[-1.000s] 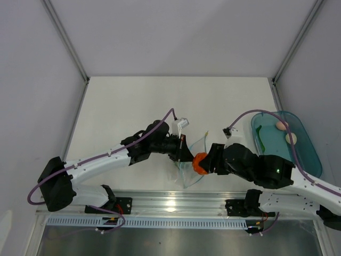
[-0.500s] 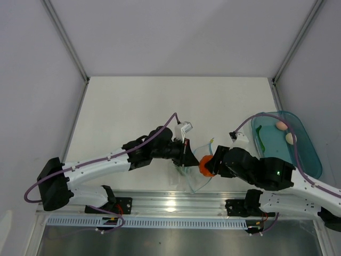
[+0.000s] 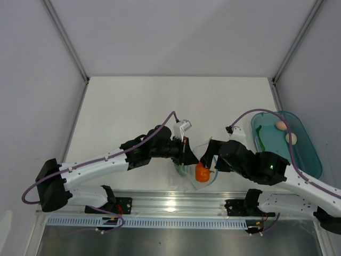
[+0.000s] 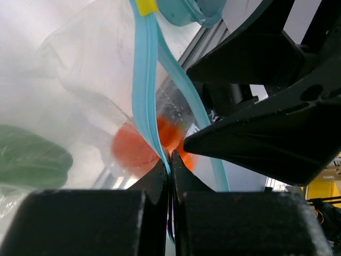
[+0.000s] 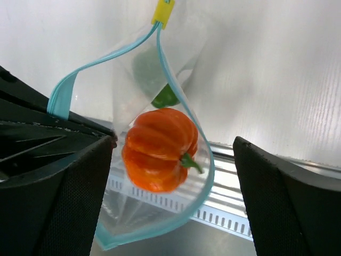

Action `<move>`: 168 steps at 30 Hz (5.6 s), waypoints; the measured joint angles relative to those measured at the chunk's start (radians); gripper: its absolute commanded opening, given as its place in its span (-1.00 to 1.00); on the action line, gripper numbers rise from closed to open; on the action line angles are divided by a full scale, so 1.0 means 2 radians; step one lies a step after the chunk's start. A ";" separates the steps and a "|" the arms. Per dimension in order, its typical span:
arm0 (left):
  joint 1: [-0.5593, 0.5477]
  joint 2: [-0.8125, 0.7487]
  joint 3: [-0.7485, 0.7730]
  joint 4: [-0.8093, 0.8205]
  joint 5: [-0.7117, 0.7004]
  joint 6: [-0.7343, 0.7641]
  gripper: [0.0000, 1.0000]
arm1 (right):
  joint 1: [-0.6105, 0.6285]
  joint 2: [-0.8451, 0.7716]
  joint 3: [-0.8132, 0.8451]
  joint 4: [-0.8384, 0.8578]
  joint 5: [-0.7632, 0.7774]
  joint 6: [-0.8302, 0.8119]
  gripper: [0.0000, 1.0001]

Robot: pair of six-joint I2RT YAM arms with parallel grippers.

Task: Place the food in the zip-top bag and seal the zipper
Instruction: Place the fake vegetable in the zipper food storage bag, then pick up the fake vegetable from the bin.

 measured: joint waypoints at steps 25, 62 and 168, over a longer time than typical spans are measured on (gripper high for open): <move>0.000 0.016 0.018 -0.017 0.001 0.010 -0.99 | -0.385 -0.004 0.077 -0.016 -0.017 -0.188 0.69; 0.011 0.152 0.140 -0.132 0.048 0.026 -0.99 | -0.708 0.372 -0.022 0.331 -0.222 -0.291 0.49; 0.020 0.133 0.097 -0.031 0.109 -0.022 -0.99 | -0.619 0.080 0.064 0.210 -0.323 -0.312 -0.99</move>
